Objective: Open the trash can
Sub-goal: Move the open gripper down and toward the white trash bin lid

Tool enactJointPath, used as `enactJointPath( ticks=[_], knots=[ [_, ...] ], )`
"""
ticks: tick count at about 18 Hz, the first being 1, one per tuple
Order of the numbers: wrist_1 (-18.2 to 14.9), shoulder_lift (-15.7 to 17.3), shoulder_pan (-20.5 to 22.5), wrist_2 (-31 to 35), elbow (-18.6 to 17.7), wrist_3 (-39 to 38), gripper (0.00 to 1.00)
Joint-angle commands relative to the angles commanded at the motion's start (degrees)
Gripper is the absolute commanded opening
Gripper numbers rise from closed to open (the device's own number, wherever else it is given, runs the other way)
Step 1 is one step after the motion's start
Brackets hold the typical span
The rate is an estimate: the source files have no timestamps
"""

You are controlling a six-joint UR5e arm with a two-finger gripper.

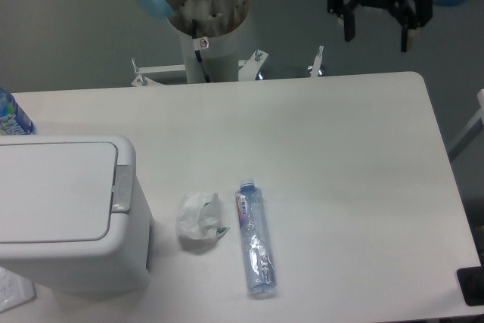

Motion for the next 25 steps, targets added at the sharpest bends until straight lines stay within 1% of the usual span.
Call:
enactJointPath(
  ticks=[6, 8, 12, 15, 18, 21, 25],
  knots=[
    [0.0, -0.2, -0.2, -0.3, 0.3, -1.2, 1.0],
    [0.0, -0.4, -0.4, -1.0, 0.3, -4.5, 1.0],
    [0.1, -0.8, -2.7, -5.1, 0.7, -12.3, 1.0],
    [2.8, -1.5, -5.1, -7.1, 0.6, -17.7, 1.0],
    [4.7, -2.0, -8.1, -7.2, 0.6, -25.1, 1.0],
    [8.7, -2.7, -11.5, -7.1, -0.2, -30.3, 1.0],
    [11.9, -4.1, -15.9, -6.9, -0.2, -38.4, 1.0]
  ],
)
